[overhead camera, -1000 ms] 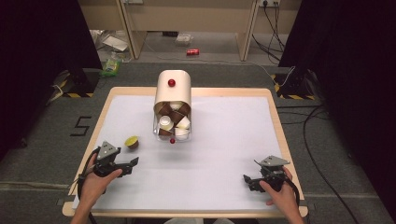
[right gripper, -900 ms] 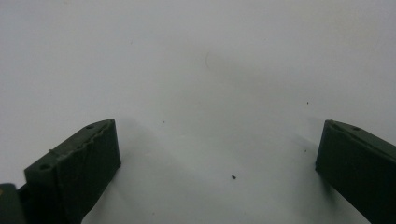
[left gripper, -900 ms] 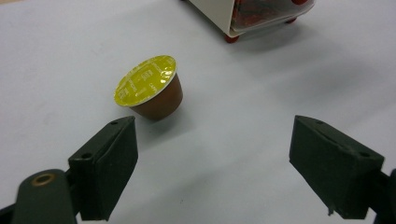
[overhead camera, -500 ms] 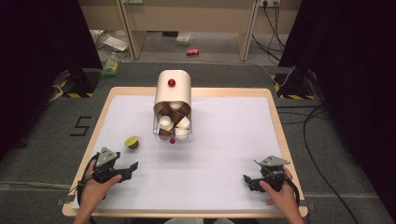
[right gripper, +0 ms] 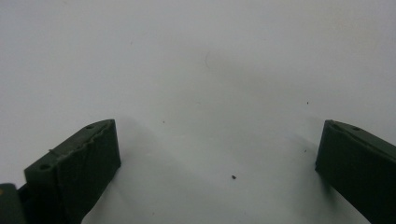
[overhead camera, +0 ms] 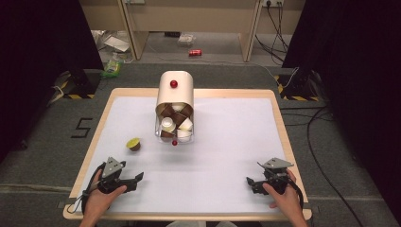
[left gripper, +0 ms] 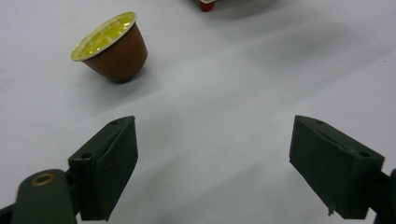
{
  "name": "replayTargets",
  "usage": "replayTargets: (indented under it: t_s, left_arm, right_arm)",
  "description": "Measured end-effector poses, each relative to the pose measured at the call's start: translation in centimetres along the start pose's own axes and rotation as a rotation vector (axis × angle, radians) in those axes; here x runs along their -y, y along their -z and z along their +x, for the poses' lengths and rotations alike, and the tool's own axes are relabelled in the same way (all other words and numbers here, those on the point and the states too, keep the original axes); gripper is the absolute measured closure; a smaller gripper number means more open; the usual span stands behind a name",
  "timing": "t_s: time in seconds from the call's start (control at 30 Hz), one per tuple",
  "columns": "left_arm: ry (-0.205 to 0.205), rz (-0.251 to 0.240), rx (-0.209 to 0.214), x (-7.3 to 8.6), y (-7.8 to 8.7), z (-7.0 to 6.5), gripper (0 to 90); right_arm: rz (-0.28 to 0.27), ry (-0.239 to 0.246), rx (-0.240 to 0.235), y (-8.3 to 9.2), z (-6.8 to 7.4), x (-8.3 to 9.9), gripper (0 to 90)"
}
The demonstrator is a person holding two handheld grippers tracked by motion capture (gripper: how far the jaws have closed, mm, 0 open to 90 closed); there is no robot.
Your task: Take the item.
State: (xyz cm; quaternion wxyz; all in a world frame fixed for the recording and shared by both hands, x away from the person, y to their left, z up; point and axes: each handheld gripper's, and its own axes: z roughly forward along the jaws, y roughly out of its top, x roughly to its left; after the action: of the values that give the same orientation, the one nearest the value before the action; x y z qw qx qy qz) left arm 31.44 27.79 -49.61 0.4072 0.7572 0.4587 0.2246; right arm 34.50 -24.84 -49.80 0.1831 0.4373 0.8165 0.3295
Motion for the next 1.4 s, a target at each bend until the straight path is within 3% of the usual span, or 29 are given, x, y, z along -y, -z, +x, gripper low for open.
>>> replayTargets:
  t_s: [0.37,0.6,0.83,1.13,1.4]
  left_arm:
    - [-0.011,0.011,0.011,0.6,0.2,-0.8,15.2]
    - [-0.038,0.057,0.004,0.9,0.4,-1.4,15.2]
    - [-0.053,0.072,0.001,1.6,0.6,-1.8,15.2]
    - [-0.019,0.045,0.009,2.5,1.1,-1.9,15.3]
    - [-0.006,-0.012,0.01,3.4,1.2,-1.9,14.9]
  right_arm:
    - [0.0,0.0,0.0,0.0,0.0,0.0,0.4]
    - [0.0,0.0,0.0,0.0,0.0,0.0,0.4]
    - [0.0,0.0,0.0,0.0,0.0,0.0,0.4]
    - [0.0,0.0,0.0,0.0,0.0,0.0,0.4]
    - [0.0,0.001,0.001,0.0,0.0,0.0,0.4]
